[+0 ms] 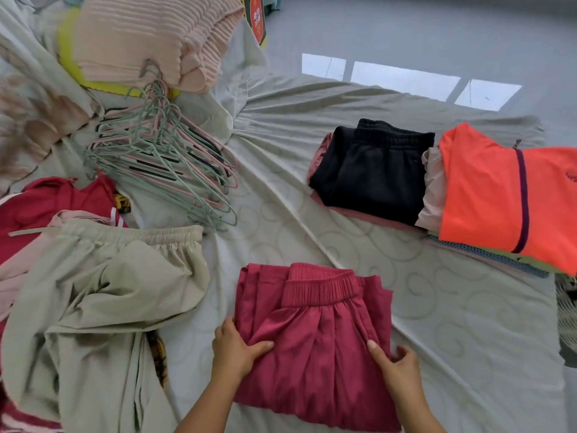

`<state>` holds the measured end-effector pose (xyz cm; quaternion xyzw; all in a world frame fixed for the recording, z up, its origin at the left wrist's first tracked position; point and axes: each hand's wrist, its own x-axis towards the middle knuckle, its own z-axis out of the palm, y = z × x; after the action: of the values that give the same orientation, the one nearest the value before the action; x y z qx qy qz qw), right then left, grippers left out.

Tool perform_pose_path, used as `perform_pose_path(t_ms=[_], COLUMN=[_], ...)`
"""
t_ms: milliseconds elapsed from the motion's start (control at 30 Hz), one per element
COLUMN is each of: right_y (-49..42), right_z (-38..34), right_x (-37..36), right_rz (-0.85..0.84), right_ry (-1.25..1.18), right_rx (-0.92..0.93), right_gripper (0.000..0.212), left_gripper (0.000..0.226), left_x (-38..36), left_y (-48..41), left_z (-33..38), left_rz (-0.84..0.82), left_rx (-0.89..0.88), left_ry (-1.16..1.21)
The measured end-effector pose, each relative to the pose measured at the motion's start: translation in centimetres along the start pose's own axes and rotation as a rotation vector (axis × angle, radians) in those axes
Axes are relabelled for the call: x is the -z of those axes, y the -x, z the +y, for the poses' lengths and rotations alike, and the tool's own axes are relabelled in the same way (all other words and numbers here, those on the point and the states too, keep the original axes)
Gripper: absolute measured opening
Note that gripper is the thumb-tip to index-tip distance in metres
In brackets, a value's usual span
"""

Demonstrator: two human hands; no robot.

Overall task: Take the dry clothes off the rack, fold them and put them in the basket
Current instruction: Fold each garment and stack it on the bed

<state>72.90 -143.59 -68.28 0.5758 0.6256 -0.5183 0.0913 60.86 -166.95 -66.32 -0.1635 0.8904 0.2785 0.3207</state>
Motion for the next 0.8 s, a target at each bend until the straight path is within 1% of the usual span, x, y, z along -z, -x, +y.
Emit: perform_pose_path(t_ms=[33,67,133,167,233,300,333,367,400,433,467,500,567,600,633,667,700,733,800], right_y=[-0.3,-0.2,-0.3,-0.4,-0.1,0.6,0.9,1.3,1.4,1.5,1.5,1.4,1.9,1.9,2.0,2.1,2.0,1.5,0.4], right_z=[0.0,-0.1,-0.3,-0.4,-1.0,-1.3,-1.2,-1.1,-0.9,-0.7,-0.7,-1.0,-2.5,-3.1,-3.5,-3.9,-4.2,-4.5,-5.9], right_x=[-0.1,-0.1,0.2,0.3,0.7,0.7,0.6,0.5,0.3,0.1,0.2,0.2,0.6,0.9,1.2,1.4,1.8,2.2,2.9], right_rz=[-0.053,-0.092,-0.142,-0.147,-0.167,-0.217,-0.253,-0.29,-0.318,-0.323,-0.315,-0.301,-0.26,-0.235,-0.199,-0.161,-0.116,-0.063,0.018], right_ry=[-0.045,-0.069,-0.076,-0.082,-0.145,-0.212,-0.232,-0.235,-0.217,-0.183,-0.155,-0.119,-0.068,-0.06,-0.059,-0.078,-0.103,-0.127,-0.147], right_rx=[-0.024,-0.026,0.016,0.047,0.093,0.099,0.116,0.148,0.185,0.206,0.21,0.215,0.244,0.265,0.294,0.319,0.351,0.363,0.394], right_gripper=[0.081,0.07,0.037,0.027,0.018,0.011,0.014,0.027,0.048,0.069,0.083,0.085,0.066,0.066,0.066,0.058,0.054,0.051,0.05], left_gripper=[0.1,0.094,0.087,0.086,0.085,0.081,0.075,0.068,0.063,0.066,0.072,0.081,0.089,0.086,0.07,0.046,0.04,0.048,0.032], left_x=[0.1,0.0,0.2,0.4,0.7,1.1,1.3,1.4,1.5,1.7,1.7,1.9,2.5,2.9,3.4,3.8,4.2,4.4,4.7], left_y=[-0.2,-0.7,-1.2,-1.3,-1.6,-1.4,-1.3,-1.0,-1.0,-0.7,-0.6,-0.2,0.3,0.7,1.4,1.5,1.5,1.4,1.3], left_z=[0.2,0.2,0.0,0.1,-0.1,-0.1,0.0,0.0,0.1,0.4,0.6,1.2,2.5,3.3,4.4,5.1,5.8,6.5,8.2], left_rz=[-0.03,-0.061,-0.162,-0.199,-0.236,-0.277,-0.295,-0.298,-0.298,-0.298,-0.296,-0.287,-0.25,-0.208,-0.159,-0.123,-0.109,-0.069,-0.021], left_rx=[0.04,0.057,0.056,0.025,-0.049,-0.089,-0.113,-0.124,-0.15,-0.165,-0.189,-0.207,-0.233,-0.272,-0.3,-0.363,-0.4,-0.447,-0.507], left_ry=[0.013,0.045,0.087,0.07,0.08,0.136,0.155,0.161,0.164,0.143,0.113,0.079,0.024,0.03,0.091,0.101,0.089,0.122,0.179])
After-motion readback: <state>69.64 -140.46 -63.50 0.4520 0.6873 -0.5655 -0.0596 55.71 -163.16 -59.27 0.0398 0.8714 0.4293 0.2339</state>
